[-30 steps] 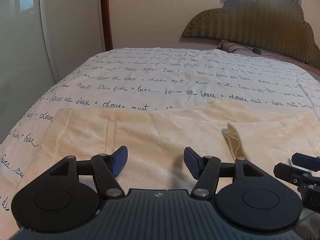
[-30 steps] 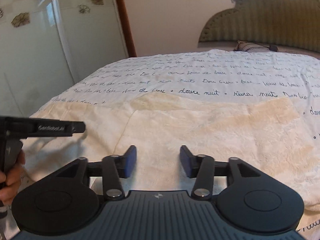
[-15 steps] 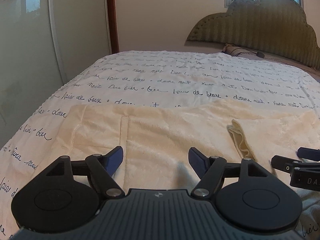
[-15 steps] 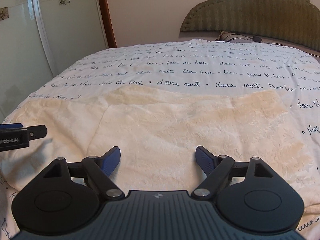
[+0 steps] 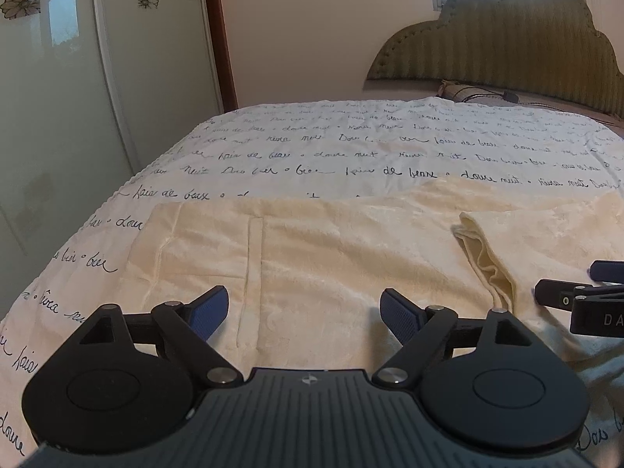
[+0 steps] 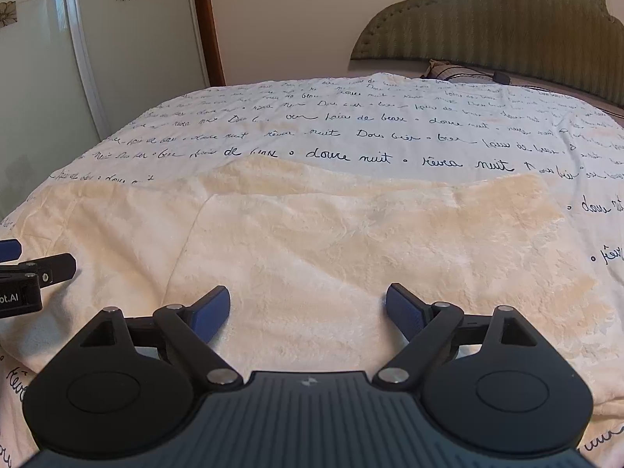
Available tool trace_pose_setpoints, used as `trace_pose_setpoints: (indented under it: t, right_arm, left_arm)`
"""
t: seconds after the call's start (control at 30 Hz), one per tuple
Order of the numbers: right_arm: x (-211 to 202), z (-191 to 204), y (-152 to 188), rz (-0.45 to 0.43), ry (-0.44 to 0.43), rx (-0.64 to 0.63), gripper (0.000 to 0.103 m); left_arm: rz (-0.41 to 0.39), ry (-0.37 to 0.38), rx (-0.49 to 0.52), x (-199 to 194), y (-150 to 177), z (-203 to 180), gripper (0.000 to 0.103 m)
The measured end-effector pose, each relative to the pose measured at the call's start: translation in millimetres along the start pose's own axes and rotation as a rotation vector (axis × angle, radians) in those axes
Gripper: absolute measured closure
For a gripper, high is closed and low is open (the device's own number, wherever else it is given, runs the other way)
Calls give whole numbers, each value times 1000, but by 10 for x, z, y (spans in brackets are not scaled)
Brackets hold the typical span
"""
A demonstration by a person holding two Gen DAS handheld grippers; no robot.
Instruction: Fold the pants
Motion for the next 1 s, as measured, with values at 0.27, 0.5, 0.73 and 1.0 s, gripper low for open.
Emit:
trace_pose_setpoints:
  t: [0.27, 0.5, 0.73, 1.0]
  right_arm:
    - [-7, 5, -6, 0, 0, 2, 14]
    - [-70, 99, -47, -18, -13, -14, 14]
    - [-87, 212, -84, -26, -11, -52, 14]
    - [-320, 667, -186, -113, -66, -232, 14]
  left_arm:
    - [-19, -29, -50, -59, -53, 207, 16]
    - [-12, -69, -99, -89, -42, 554, 15]
    - [38, -118, -74, 57, 89, 759, 12]
    - [1, -215, -152, 0, 89, 1256, 11]
Point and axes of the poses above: each gripper's, at about its wrist camera, not at the fingertips, and x roughly the way its jaws point, z to its left, y to its underside, the point moved 7 cm from there along x, roughly the way its jaws point, and after that the axes turned 9 degrees about -y, right-handed, at the moved point
